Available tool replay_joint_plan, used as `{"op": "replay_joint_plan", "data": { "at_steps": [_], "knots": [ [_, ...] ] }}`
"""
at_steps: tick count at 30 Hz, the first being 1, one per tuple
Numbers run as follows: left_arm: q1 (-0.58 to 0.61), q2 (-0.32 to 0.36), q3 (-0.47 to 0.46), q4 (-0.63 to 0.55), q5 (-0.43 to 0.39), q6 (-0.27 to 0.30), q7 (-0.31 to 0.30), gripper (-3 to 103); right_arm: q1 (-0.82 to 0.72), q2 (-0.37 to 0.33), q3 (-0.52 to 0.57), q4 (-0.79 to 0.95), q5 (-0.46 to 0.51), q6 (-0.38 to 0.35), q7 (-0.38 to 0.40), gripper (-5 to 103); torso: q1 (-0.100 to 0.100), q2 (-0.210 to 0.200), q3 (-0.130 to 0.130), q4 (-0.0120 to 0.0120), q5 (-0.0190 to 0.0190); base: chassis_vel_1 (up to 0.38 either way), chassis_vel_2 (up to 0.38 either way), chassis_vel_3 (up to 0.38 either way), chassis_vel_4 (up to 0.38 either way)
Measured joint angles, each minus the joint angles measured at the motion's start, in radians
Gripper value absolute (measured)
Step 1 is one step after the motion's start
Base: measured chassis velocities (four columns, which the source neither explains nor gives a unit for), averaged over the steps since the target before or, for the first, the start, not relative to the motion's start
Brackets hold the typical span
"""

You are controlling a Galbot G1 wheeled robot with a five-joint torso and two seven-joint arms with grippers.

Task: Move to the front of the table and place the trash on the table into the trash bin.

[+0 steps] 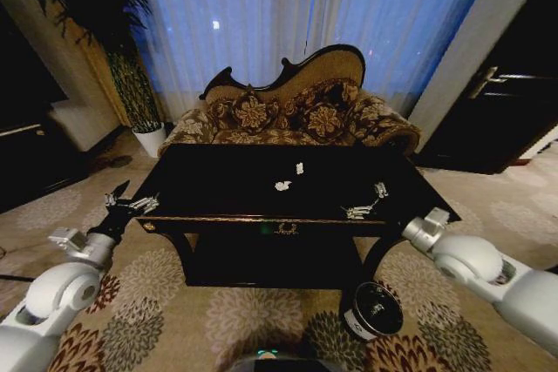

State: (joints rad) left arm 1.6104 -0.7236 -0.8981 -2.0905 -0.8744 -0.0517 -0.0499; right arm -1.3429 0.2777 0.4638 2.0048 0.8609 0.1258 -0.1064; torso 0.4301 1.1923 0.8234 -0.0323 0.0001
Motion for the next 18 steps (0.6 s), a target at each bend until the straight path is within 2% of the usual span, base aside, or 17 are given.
{"op": "replay_joint_plan", "data": {
  "at_steps": [1, 2, 3, 5, 6, 8, 15, 18],
  "knots": [
    [0.000, 0.000, 0.000, 0.000, 0.000, 0.000, 0.000, 100, 0.057, 0.000, -0.062, -0.017, 0.007, -0.001, -0.004, 100, 0.000, 0.000, 0.000, -0.0002, -0.0005, 0.000, 0.000, 0.000, 0.000],
    [0.000, 0.000, 0.000, 0.000, 0.000, 0.000, 0.000, 100, 0.057, 0.000, -0.062, -0.017, 0.007, -0.001, -0.004, 100, 0.000, 0.000, 0.000, -0.0002, -0.0005, 0.000, 0.000, 0.000, 0.000],
    [0.000, 0.000, 0.000, 0.000, 0.000, 0.000, 0.000, 100, 0.132, 0.003, -0.134, -0.035, 0.014, -0.003, -0.006, 100, 0.000, 0.000, 0.000, -0.0003, 0.0004, 0.000, 0.000, 0.000, 0.000],
    [0.000, 0.000, 0.000, 0.000, 0.000, 0.000, 0.000, 100, 0.275, 0.020, -0.267, -0.058, 0.025, -0.009, -0.009, 100, 0.000, 0.000, 0.000, 0.0000, -0.0004, 0.000, 0.000, 0.000, 0.000],
    [0.000, 0.000, 0.000, 0.000, 0.000, 0.000, 0.000, 100, 0.275, 0.020, -0.267, -0.058, 0.025, -0.009, -0.009, 100, 0.000, 0.000, 0.000, 0.0000, -0.0004, 0.000, 0.000, 0.000, 0.000],
    [0.000, 0.000, 0.000, 0.000, 0.000, 0.000, 0.000, 100, 0.376, 0.041, -0.368, -0.065, 0.031, -0.021, -0.009, 100, 0.000, 0.000, 0.000, 0.0002, 0.0001, 0.000, 0.000, 0.000, 0.000],
    [0.000, 0.000, 0.000, 0.000, 0.000, 0.000, 0.000, 100, 0.501, 0.057, -0.493, -0.075, 0.032, -0.031, -0.010, 100, 0.000, 0.000, 0.000, -0.0001, -0.0003, 0.000, 0.000, 0.000, 0.000],
    [0.000, 0.000, 0.000, 0.000, 0.000, 0.000, 0.000, 100, 0.627, 0.077, -0.608, -0.086, 0.032, -0.038, -0.010, 100, 0.000, 0.000, 0.000, -0.0003, -0.0001, 0.000, 0.000, 0.000, 0.000]
  ]
}}
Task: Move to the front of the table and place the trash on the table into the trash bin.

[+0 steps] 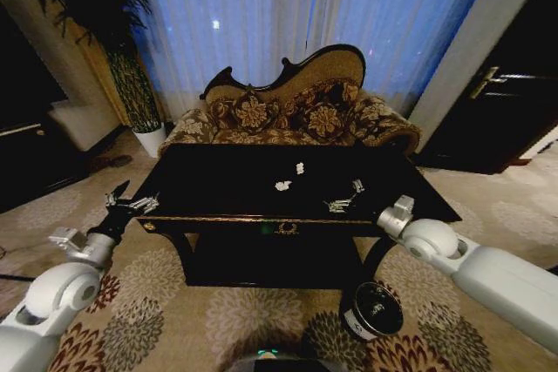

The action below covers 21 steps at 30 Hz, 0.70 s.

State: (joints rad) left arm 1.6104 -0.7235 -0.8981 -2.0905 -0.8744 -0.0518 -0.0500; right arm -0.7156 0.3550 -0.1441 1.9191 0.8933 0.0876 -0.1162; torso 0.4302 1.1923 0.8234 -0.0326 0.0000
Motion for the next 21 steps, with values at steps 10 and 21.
{"op": "replay_joint_plan", "data": {
  "at_steps": [10, 21],
  "knots": [
    [0.000, 0.000, 0.000, 0.000, 0.000, 0.000, -0.001, 100, 0.237, 0.086, -0.241, -0.045, 0.016, -0.028, 0.020, 100, 0.000, 0.000, 0.000, 0.0004, -0.0001, 0.000, 0.000, 0.000, 0.000],
    [0.000, 0.000, 0.000, 0.000, 0.000, 0.000, 0.000, 100, 0.456, 0.170, -0.464, -0.109, 0.019, -0.035, 0.037, 100, 0.000, 0.000, 0.000, 0.0004, -0.0003, 0.000, 0.000, 0.000, 0.000]
  ]
}}
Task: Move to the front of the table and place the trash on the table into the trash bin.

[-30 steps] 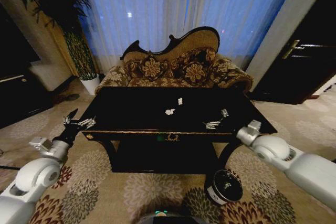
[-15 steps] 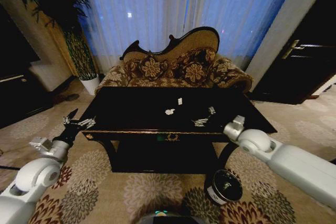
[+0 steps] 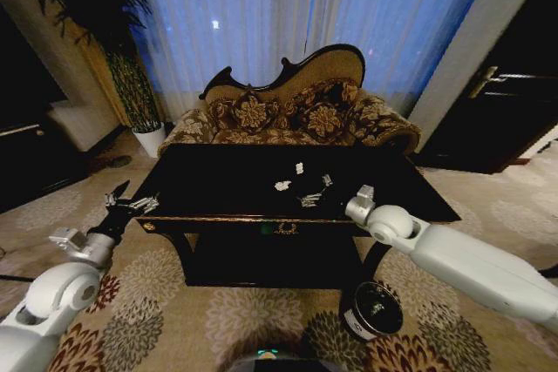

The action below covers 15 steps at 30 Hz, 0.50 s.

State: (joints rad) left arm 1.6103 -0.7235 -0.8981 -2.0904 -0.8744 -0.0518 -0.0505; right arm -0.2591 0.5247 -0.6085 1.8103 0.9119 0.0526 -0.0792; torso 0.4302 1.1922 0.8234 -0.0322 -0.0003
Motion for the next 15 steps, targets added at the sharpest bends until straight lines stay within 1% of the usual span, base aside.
{"op": "replay_joint_plan", "data": {
  "at_steps": [4, 5, 9, 15],
  "knots": [
    [0.000, 0.000, 0.000, 0.000, 0.000, 0.000, 0.000, 100, 0.067, 0.051, -0.077, -0.060, 0.003, 0.000, 0.002, 100, 0.000, 0.000, 0.000, -0.0001, 0.0001, 0.000, 0.000, 0.000, 0.000],
    [0.000, 0.000, 0.000, 0.000, 0.000, 0.000, 0.000, 100, 0.067, 0.051, -0.077, -0.060, 0.003, 0.000, 0.002, 100, 0.000, 0.000, 0.000, -0.0001, 0.0001, 0.000, 0.000, 0.000, 0.000],
    [0.000, 0.000, 0.000, 0.000, 0.000, 0.000, 0.000, 100, 0.107, 0.095, -0.129, -0.111, 0.002, 0.005, -0.004, 100, 0.000, 0.000, 0.000, -0.0001, 0.0003, 0.000, 0.000, 0.000, 0.000],
    [0.000, 0.000, 0.000, 0.000, 0.000, 0.000, 0.000, 100, 0.116, 0.130, -0.149, -0.146, 0.001, 0.010, -0.008, 100, 0.000, 0.000, 0.000, 0.0000, 0.0002, 0.000, 0.000, 0.000, 0.000]
  ]
}}
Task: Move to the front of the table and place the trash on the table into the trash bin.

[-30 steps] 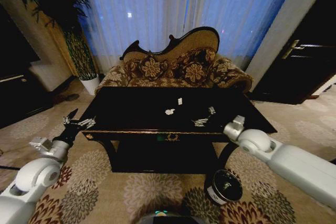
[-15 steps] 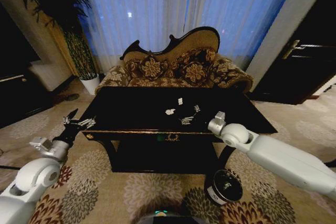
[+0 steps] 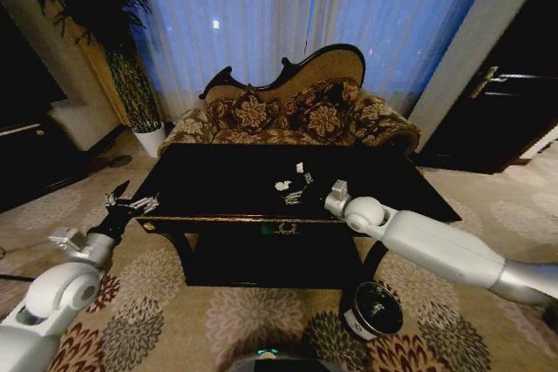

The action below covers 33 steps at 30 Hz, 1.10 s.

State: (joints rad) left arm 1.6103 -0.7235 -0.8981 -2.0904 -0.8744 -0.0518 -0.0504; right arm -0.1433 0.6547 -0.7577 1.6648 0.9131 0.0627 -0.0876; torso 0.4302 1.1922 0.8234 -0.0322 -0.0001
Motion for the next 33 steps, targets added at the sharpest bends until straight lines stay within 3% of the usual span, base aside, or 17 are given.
{"op": "replay_joint_plan", "data": {
  "at_steps": [18, 26, 29, 31, 33],
  "knots": [
    [0.000, 0.000, 0.000, 0.000, 0.000, 0.000, 0.000, 100, 0.005, 0.051, -0.028, -0.060, 0.000, 0.016, -0.011, 101, 0.000, 0.000, 0.000, -0.0001, 0.0000, 0.000, 0.000, 0.000, 0.000],
    [0.000, 0.000, 0.000, 0.000, 0.000, 0.000, 0.000, 100, 0.018, 0.059, -0.045, -0.059, 0.013, 0.025, -0.006, 77, 0.000, 0.000, 0.000, 0.0000, 0.0000, 0.000, 0.000, 0.000, 0.000],
    [0.000, 0.000, 0.000, 0.000, 0.000, 0.000, 0.000, 100, 0.024, 0.053, -0.054, -0.050, 0.015, 0.025, -0.002, 61, 0.000, 0.000, 0.000, -0.0001, 0.0001, 0.000, 0.000, 0.000, 0.000],
    [0.000, 0.000, 0.000, 0.000, 0.000, 0.000, 0.000, 100, 0.025, 0.051, -0.056, -0.048, 0.015, 0.025, -0.001, 61, 0.000, 0.000, 0.000, 0.0000, 0.0000, 0.000, 0.000, 0.000, 0.000],
    [0.000, 0.000, 0.000, 0.000, 0.000, 0.000, 0.000, 100, 0.027, 0.049, -0.058, -0.045, 0.015, 0.025, 0.001, 50, 0.000, 0.000, 0.000, -0.0001, 0.0001, 0.000, 0.000, 0.000, 0.000]
  ]
}}
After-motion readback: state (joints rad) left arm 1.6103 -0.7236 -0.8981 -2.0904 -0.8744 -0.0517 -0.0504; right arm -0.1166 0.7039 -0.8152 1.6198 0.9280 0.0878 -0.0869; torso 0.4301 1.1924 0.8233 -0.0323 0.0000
